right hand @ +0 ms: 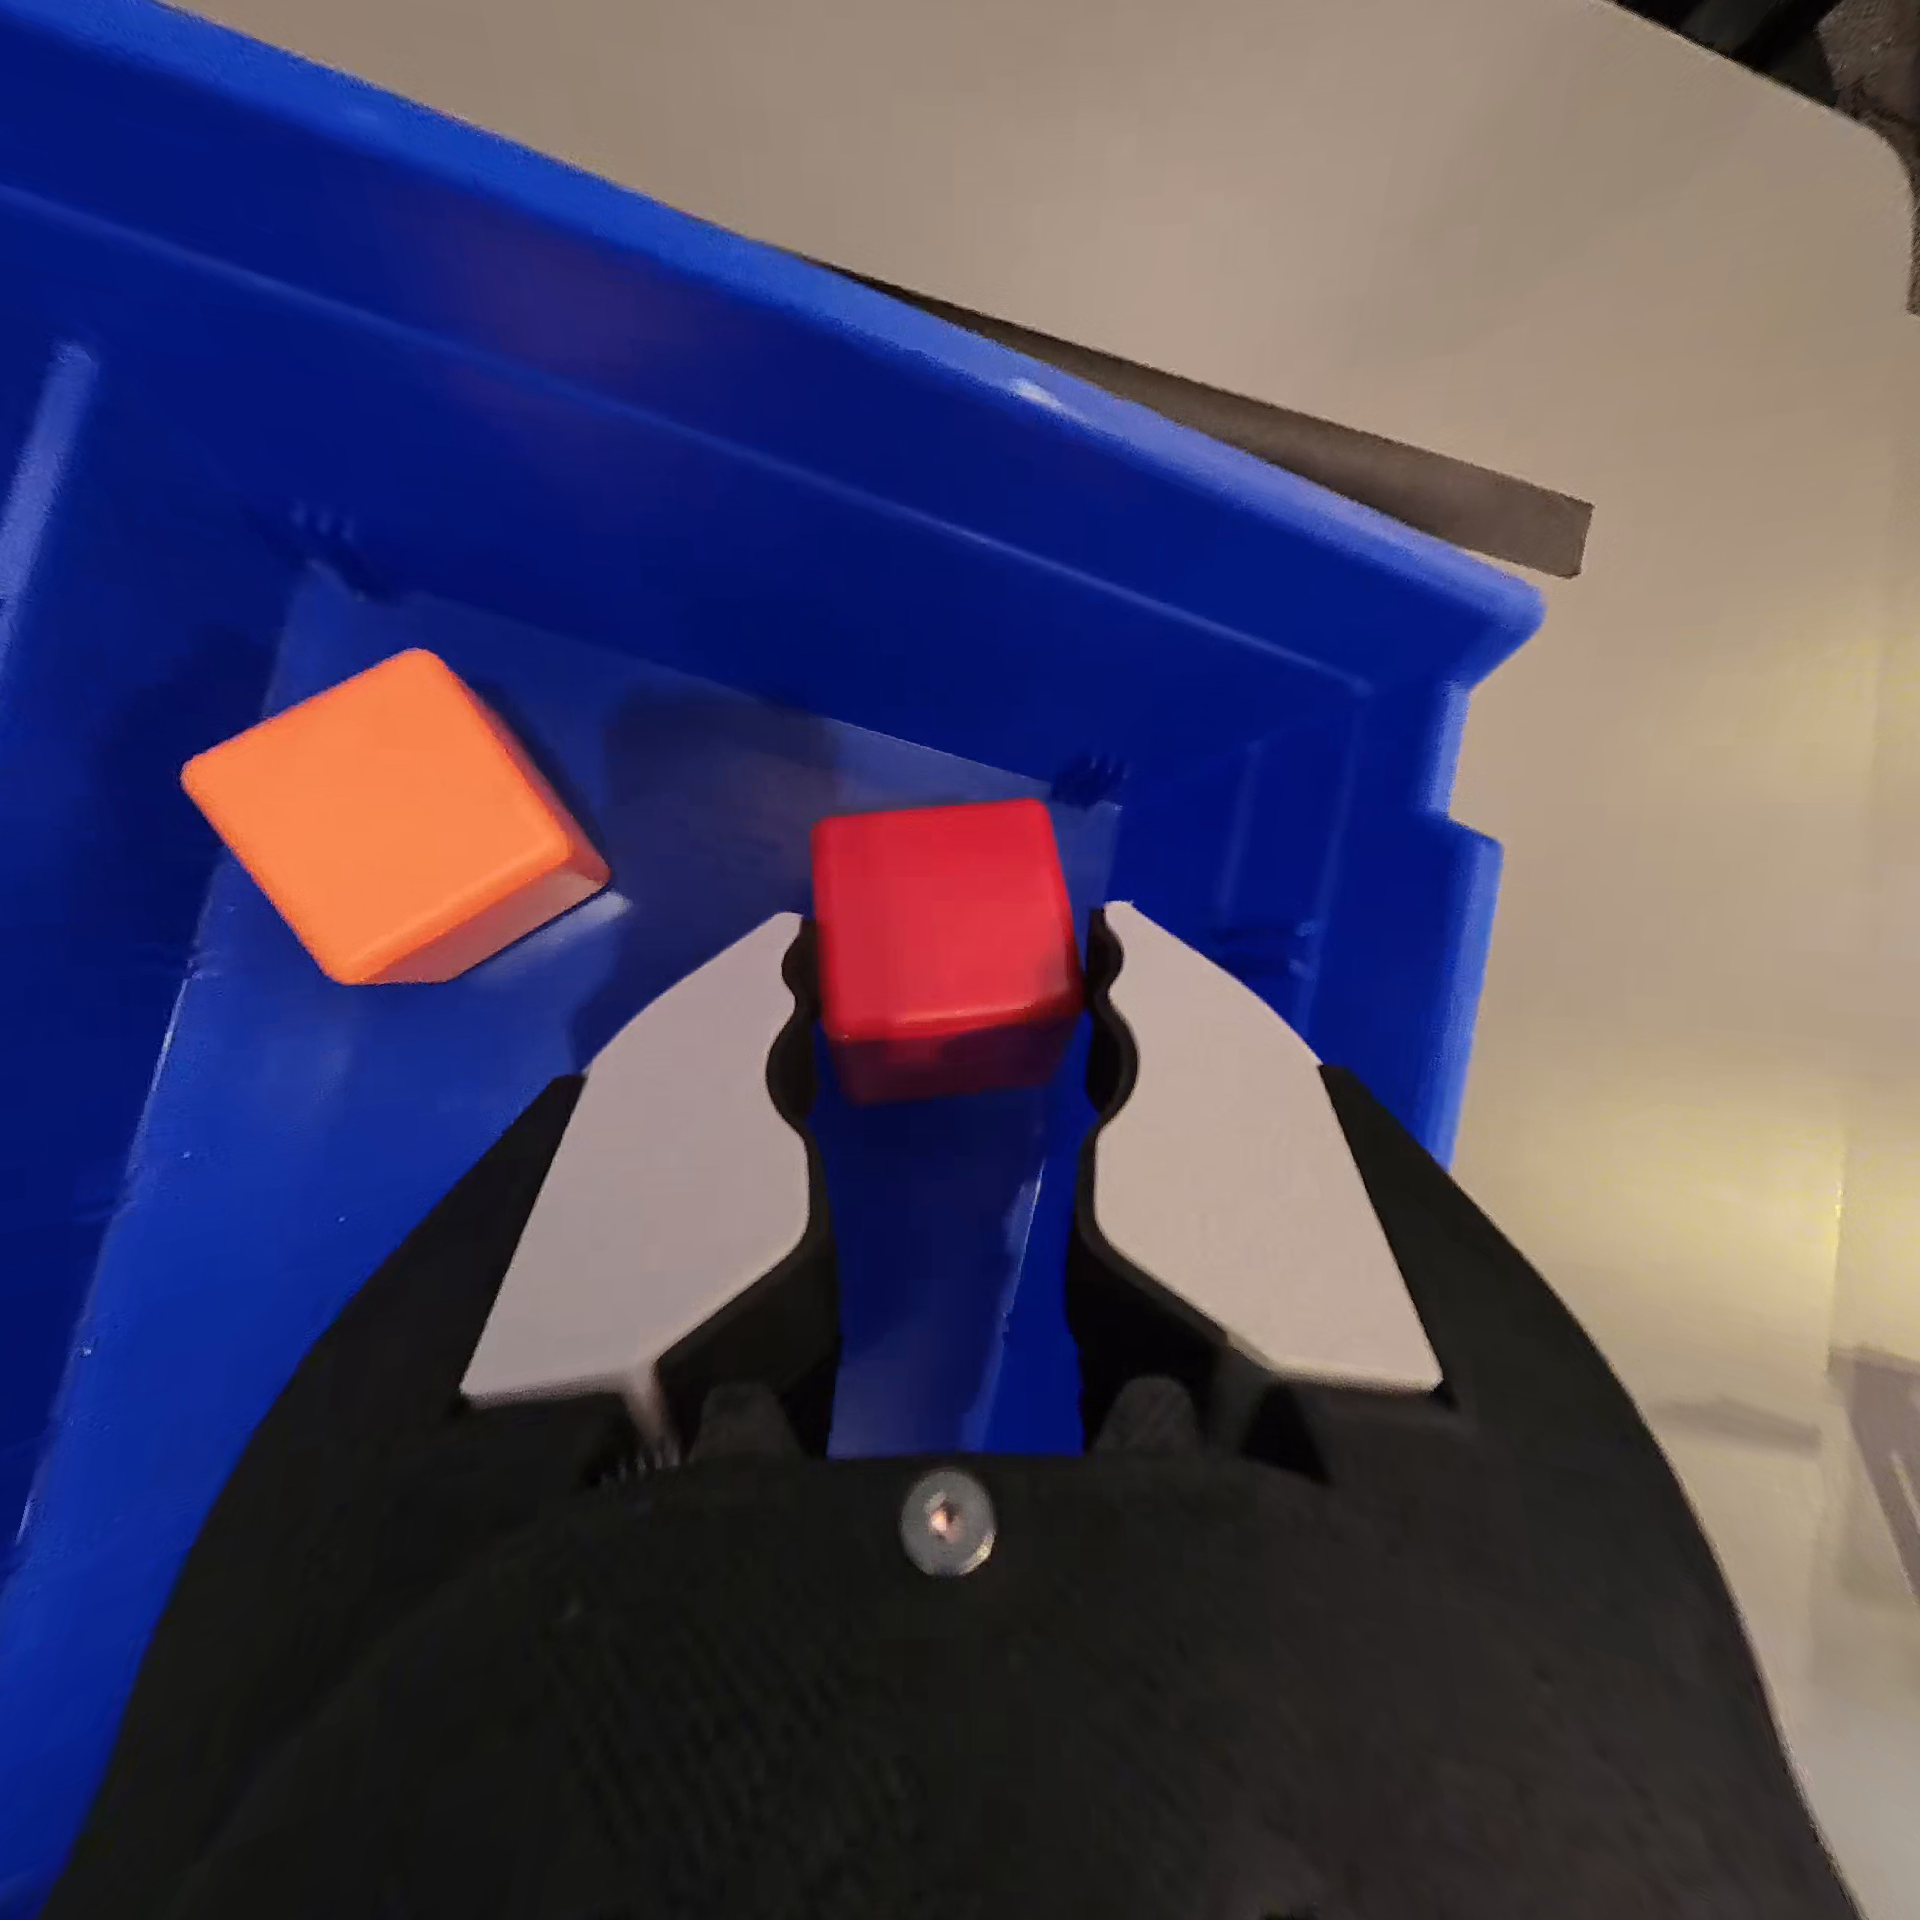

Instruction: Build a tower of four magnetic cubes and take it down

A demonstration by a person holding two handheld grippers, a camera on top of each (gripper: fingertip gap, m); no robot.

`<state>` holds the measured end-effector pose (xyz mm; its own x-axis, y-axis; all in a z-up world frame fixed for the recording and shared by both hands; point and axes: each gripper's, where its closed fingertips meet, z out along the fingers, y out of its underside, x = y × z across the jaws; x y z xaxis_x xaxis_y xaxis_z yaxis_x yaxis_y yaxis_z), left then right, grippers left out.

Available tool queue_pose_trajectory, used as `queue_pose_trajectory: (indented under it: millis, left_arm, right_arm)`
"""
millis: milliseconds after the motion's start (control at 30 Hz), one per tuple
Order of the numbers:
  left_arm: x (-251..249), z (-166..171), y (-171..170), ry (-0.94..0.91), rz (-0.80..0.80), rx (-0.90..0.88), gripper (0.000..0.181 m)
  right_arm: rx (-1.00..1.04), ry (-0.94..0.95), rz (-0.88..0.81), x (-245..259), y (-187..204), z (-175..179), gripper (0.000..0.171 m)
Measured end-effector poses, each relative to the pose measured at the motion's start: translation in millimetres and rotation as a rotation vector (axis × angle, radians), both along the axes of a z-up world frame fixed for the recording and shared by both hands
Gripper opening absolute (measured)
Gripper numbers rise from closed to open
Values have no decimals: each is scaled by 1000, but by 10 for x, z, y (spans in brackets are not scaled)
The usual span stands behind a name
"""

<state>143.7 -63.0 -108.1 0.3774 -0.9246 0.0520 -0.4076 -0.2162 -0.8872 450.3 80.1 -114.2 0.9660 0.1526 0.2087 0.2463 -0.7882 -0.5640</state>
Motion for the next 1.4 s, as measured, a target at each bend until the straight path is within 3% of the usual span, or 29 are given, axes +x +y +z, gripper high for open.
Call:
queue_pose_trajectory:
  millis: [367, 600, 667, 733, 767, 967, 1067, 1133, 1233, 1300, 1400]
  left_arm:
    - [-10, -1, 0, 5, 1, 0, 53]
    - [-10, -2, -4, 3, -1, -5, 53]
    - [-24, -33, -10, 20, -6, -20, 53]
    - [-50, -130, 3, 73, 11, -46, 86]
    - [-64, -183, -10, 103, 12, -64, 91]
    - [-77, -389, -47, 208, 19, -43, 83]
    - [-69, -492, -48, 269, 12, -64, 83]
    - [-60, -513, -35, 287, 11, -58, 82]
    - [-62, -486, 19, 275, 24, -36, 56]
    - [-65, -481, 21, 269, 9, -42, 55]
    - [-71, -481, 13, 270, -16, -39, 55]
  right_arm:
    - [-171, -19, -5, 49, -166, -252, 52]
    - [-171, -13, 10, 20, -169, -197, 60]
    - [-167, -8, 22, -6, -182, -136, 63]
    - [-164, 7, 35, -55, -201, -60, 67]
    - [-162, 15, 46, -87, -213, -15, 67]
    - [51, 46, 154, -389, -206, 660, 66]
    - [218, 73, 329, -820, -286, 1133, 64]
    - [250, 112, 549, -1280, -463, 1279, 63]
    - [181, 242, 944, -2041, -919, 1245, 63]
    - [170, 284, 1162, -2436, -1176, 1178, 62]
    - [93, 337, 1329, -2864, -1419, 985, 63]
